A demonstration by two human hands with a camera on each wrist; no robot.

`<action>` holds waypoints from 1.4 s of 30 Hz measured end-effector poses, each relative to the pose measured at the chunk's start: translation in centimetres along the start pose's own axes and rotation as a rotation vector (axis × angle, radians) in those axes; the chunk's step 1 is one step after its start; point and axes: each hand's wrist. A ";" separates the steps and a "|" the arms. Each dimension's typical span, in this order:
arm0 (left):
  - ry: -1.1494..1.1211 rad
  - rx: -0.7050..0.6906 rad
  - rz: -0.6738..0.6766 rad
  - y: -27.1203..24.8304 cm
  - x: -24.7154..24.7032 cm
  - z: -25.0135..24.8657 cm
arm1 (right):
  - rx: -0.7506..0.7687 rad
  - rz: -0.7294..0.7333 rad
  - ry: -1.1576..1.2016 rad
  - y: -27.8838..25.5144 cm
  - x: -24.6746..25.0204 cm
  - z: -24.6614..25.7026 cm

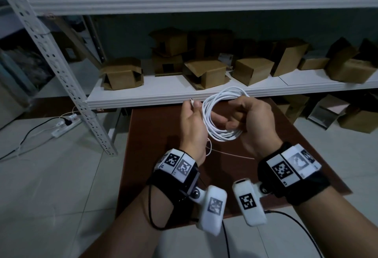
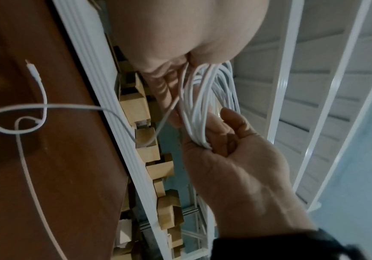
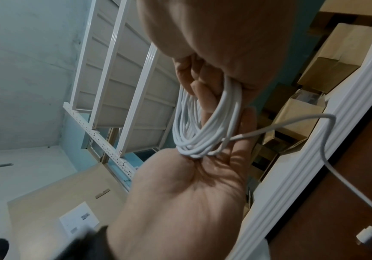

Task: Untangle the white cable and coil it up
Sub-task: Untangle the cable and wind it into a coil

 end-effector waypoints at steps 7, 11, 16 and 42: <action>-0.224 0.280 -0.056 -0.2 0.0 -1.0 | -0.015 -0.062 -0.044 -0.4 -0.5 -0.5; -0.376 0.419 -0.021 -0.5 -0.1 -1.5 | -0.017 -0.071 -0.062 -0.5 -0.6 -0.7; -0.252 0.277 0.066 -0.4 0.0 -1.8 | -0.045 -0.011 -0.056 -1.1 -0.8 -1.0; 0.631 -0.453 0.197 2.4 2.4 -2.0 | 0.048 0.630 -0.634 -0.1 1.0 1.0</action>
Point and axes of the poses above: each hand's wrist, its own y-axis towards the middle knuckle, its own x-axis out of the back of the hand, z = x × y, and after that the axes turned 7 degrees about -z, right-handed
